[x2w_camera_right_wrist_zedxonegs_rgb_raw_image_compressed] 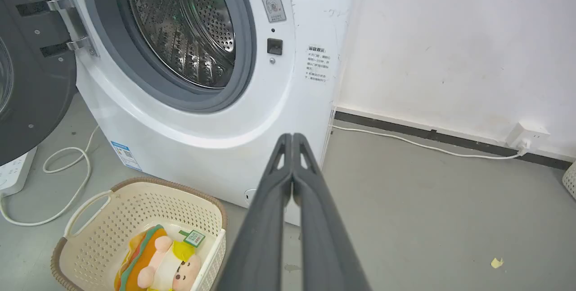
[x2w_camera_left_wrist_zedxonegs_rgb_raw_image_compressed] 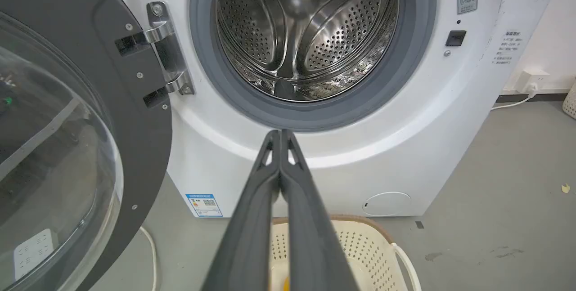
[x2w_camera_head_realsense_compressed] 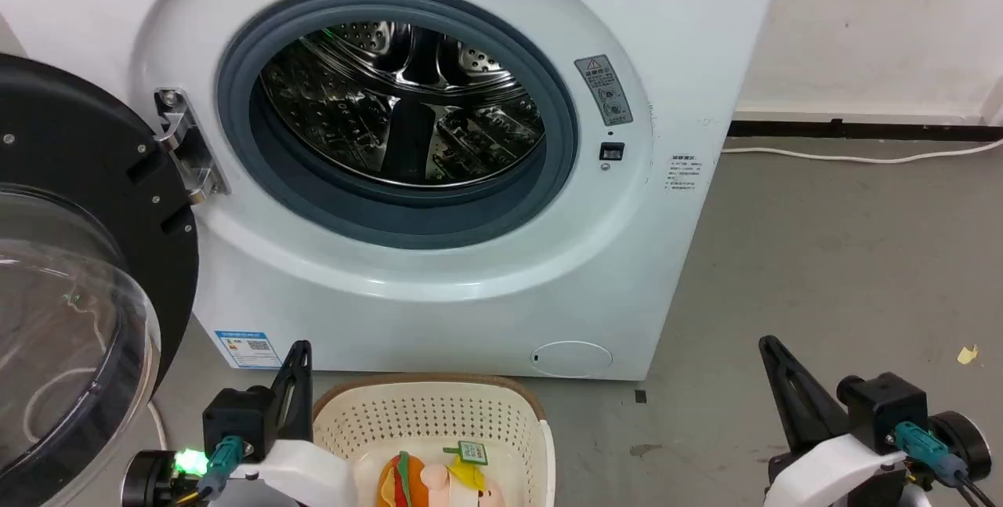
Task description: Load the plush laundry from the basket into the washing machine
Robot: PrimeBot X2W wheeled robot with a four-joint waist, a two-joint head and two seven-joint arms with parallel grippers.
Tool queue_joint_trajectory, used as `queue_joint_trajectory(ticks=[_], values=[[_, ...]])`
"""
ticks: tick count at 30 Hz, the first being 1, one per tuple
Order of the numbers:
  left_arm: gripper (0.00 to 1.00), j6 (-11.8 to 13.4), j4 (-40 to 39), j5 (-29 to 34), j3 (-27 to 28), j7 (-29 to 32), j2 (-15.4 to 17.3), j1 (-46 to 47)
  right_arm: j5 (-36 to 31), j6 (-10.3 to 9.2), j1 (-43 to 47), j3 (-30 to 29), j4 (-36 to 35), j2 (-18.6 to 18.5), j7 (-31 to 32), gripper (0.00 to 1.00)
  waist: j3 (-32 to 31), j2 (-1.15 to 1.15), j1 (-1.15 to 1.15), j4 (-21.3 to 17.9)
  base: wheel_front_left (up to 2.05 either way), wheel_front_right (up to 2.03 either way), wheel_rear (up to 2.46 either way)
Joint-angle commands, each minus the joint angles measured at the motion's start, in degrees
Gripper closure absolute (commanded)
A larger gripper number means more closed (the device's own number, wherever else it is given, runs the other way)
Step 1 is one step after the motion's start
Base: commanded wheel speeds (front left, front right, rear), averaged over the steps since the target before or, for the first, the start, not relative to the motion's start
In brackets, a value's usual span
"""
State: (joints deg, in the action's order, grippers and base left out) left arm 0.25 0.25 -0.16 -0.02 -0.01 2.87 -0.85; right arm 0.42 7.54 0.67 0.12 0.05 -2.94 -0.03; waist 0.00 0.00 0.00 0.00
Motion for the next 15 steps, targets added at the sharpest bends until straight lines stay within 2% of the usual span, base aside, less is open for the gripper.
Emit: queue_joint_trajectory(ticks=[1, 15], values=[[1.00, -0.25, -0.25, 0.16, 0.02, 0.01, 0.00, 0.85, -0.42, -0.05, -0.67, -0.12, -0.05, 0.06, 0.03, 1.00, 0.00, 0.00, 0.00, 0.00, 0.00, 0.00, 0.00], [1.00, -0.25, -0.25, 0.16, 0.02, 0.01, 0.00, 0.85, -0.42, -0.05, -0.67, -0.12, -0.05, 0.06, 0.03, 1.00, 0.00, 0.00, 0.00, 0.00, 0.00, 0.00, 0.00]])
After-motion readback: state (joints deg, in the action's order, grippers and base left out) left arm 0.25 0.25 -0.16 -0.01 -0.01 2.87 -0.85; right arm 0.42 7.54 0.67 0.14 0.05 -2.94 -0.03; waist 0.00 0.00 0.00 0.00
